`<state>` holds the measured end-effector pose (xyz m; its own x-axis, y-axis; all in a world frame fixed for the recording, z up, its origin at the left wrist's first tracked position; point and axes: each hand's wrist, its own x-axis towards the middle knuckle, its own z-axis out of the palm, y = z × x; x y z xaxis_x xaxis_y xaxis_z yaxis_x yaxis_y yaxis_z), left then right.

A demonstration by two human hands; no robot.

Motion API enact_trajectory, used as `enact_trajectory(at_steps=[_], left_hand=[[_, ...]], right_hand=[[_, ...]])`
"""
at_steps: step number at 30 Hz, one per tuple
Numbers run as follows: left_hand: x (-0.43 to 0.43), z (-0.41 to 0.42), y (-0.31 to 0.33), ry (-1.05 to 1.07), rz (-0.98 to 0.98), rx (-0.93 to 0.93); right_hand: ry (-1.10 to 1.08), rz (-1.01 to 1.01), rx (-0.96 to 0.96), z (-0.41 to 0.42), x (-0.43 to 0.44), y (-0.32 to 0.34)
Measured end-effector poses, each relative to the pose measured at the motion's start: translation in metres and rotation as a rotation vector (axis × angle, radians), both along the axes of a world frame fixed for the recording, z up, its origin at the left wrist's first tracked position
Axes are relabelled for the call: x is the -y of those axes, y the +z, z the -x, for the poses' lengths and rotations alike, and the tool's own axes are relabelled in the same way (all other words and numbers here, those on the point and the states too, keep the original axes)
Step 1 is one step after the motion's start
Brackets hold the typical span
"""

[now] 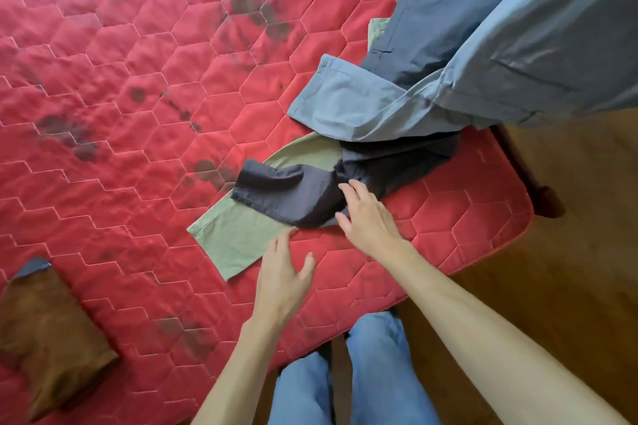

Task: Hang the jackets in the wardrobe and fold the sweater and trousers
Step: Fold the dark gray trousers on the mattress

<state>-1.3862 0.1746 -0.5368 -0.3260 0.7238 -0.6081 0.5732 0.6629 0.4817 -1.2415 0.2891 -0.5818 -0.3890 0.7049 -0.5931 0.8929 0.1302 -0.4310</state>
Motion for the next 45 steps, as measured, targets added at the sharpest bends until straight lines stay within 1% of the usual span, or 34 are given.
enact_trajectory(at_steps=[5,10,12,14,16,19,21,23,25,27,28,29,32,34,35,36,37,39,41,42,43,45], left_hand=[[-0.006,-0.024,-0.022,0.022,0.056,0.03],[0.005,-0.018,-0.021,0.047,0.113,0.031],[0.012,-0.01,-0.017,0.068,0.135,0.031],[0.018,0.0,-0.011,0.077,0.152,0.024],[0.028,0.011,-0.008,0.073,0.157,0.011],[0.046,0.023,-0.001,0.099,0.156,0.003],[0.056,0.03,0.003,0.131,0.16,0.02],[0.066,0.036,0.003,0.128,0.17,0.025],[0.074,0.039,0.005,0.165,0.183,0.039],[0.072,0.039,0.018,0.28,0.187,0.101],[0.067,0.039,0.026,0.367,0.201,0.168],[0.061,0.038,0.034,0.475,0.215,0.271],[0.037,0.039,0.065,0.813,0.261,0.684],[0.023,0.041,0.088,0.922,0.197,0.953],[0.016,0.041,0.102,0.938,0.146,1.047],[0.01,0.043,0.113,0.935,0.087,1.105],[0.003,0.043,0.127,0.922,0.051,1.091],[-0.005,0.045,0.143,0.921,-0.01,1.006],[-0.009,0.048,0.163,0.911,-0.081,0.898],[-0.009,0.051,0.17,0.883,-0.135,0.834],[-0.01,0.052,0.18,0.844,-0.183,0.789],[-0.012,0.054,0.206,0.748,-0.278,0.759]], right_hand=[[0.128,0.114,0.134,0.012,-0.034,-0.054],[0.155,0.301,0.122,0.028,-0.046,-0.076],[0.127,0.359,0.13,0.034,-0.039,-0.079],[0.081,0.329,0.151,0.041,-0.031,-0.08],[-0.016,0.298,0.185,0.048,-0.029,-0.083],[-0.146,0.339,0.236,0.053,-0.031,-0.096],[-0.111,0.387,0.257,0.054,-0.036,-0.101],[-0.063,0.423,0.234,0.054,-0.035,-0.093],[-0.096,0.415,0.152,0.056,-0.025,-0.072],[-0.239,0.383,-0.037,0.061,-0.01,-0.04],[-0.285,0.342,-0.125,0.065,-0.002,-0.02],[-0.292,0.296,-0.191,0.068,0.007,0.002],[-0.223,0.226,-0.337,0.074,0.035,0.073],[-0.166,0.257,-0.472,0.075,0.054,0.118],[-0.129,0.274,-0.517,0.074,0.065,0.137],[-0.083,0.285,-0.546,0.074,0.075,0.155],[-0.04,0.292,-0.577,0.074,0.083,0.171],[0.024,0.319,-0.654,0.071,0.093,0.197],[-0.002,0.427,-0.737,0.062,0.094,0.213],[-0.074,0.525,-0.789,0.054,0.091,0.221],[-0.197,0.642,-0.863,0.045,0.087,0.23],[-0.565,0.837,-0.975,0.03,0.078,0.237]])
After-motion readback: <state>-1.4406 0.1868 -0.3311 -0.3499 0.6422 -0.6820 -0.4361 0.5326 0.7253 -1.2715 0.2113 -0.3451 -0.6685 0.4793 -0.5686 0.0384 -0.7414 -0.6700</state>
